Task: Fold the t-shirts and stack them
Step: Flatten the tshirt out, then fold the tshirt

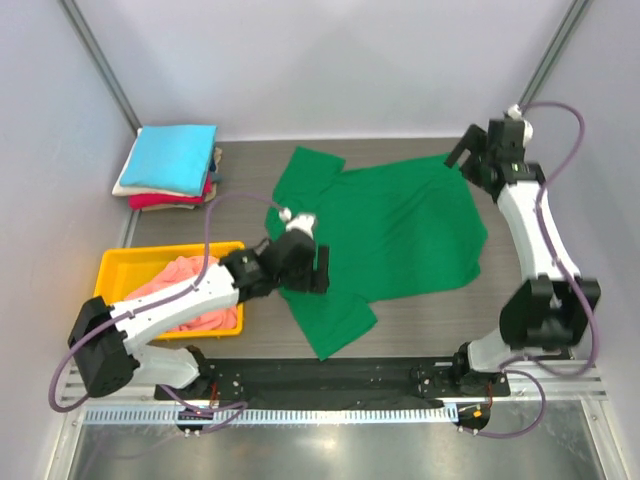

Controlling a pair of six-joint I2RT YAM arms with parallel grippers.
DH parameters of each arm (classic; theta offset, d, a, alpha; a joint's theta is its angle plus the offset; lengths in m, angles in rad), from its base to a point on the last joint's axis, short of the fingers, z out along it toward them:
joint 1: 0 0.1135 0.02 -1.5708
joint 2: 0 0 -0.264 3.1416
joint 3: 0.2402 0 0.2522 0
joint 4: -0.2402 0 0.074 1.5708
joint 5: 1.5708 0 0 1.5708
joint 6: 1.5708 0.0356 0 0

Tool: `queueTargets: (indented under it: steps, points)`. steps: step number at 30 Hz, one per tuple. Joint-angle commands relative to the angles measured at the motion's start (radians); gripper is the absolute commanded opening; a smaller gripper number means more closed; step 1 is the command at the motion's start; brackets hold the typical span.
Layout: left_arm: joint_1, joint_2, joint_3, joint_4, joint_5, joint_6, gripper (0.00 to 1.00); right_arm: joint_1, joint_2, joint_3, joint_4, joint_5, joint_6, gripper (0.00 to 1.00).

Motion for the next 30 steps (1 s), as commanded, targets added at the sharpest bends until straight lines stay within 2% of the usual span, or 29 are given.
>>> queueTargets:
  steps: [1,4,7,13,19,22,24,25,28,29,30]
  points:
    - [-0.131,-0.045,-0.134,-0.039,-0.042,-0.149,0.74,-0.042,-0.154,-0.257,-0.016,0.089,0.070,0.96]
    - [-0.235,-0.046,-0.216,0.024,-0.039,-0.218,0.73,-0.105,-0.316,-0.423,0.015,0.069,0.102,0.96]
    - [-0.304,-0.028,-0.250,0.053,-0.048,-0.258,0.73,-0.134,-0.410,-0.506,0.019,0.069,0.099,0.97]
    - [-0.361,0.078,-0.264,0.094,-0.021,-0.292,0.71,-0.148,-0.475,-0.540,-0.017,0.030,0.090,0.97]
    - [-0.401,0.243,-0.197,0.109,-0.017,-0.273,0.66,-0.150,-0.504,-0.554,-0.031,0.018,0.090,0.97]
    - [-0.401,0.331,-0.177,0.099,-0.030,-0.277,0.60,-0.148,-0.505,-0.549,-0.037,0.009,0.084,0.97]
    - [-0.403,0.360,-0.166,0.099,-0.022,-0.281,0.51,-0.150,-0.510,-0.548,-0.042,0.010,0.079,0.97]
    - [-0.404,0.382,-0.164,0.102,-0.020,-0.283,0.43,-0.150,-0.510,-0.545,-0.039,0.018,0.076,0.97]
    - [-0.406,0.391,-0.163,0.098,-0.025,-0.286,0.33,-0.151,-0.512,-0.551,-0.042,0.038,0.073,0.97]
    - [-0.406,0.382,-0.163,0.095,-0.034,-0.284,0.25,-0.153,-0.510,-0.556,-0.042,0.039,0.073,0.97]
    - [-0.406,0.377,-0.164,0.086,-0.046,-0.287,0.21,-0.159,-0.505,-0.560,-0.040,0.036,0.073,0.97]
